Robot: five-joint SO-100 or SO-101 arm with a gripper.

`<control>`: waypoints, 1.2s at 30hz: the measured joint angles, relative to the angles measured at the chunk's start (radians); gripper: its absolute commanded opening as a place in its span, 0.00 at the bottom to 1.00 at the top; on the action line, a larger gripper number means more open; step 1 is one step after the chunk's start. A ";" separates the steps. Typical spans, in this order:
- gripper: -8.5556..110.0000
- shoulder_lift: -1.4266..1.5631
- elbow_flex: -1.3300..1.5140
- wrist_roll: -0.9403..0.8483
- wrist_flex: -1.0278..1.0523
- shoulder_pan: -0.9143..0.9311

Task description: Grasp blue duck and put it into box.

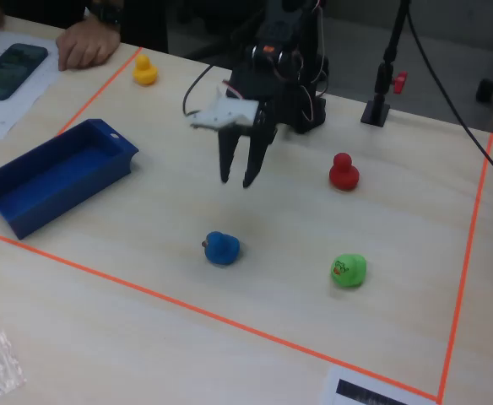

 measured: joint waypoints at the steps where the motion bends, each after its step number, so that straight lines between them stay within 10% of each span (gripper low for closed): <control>1: 0.33 -0.097 -0.080 -0.023 0.000 0.005; 11: 0.34 -0.712 -0.417 -0.150 -0.017 0.081; 27: 0.32 -0.672 -0.268 -0.173 -0.008 0.117; 36: 0.07 -0.632 -0.235 -0.176 0.015 0.106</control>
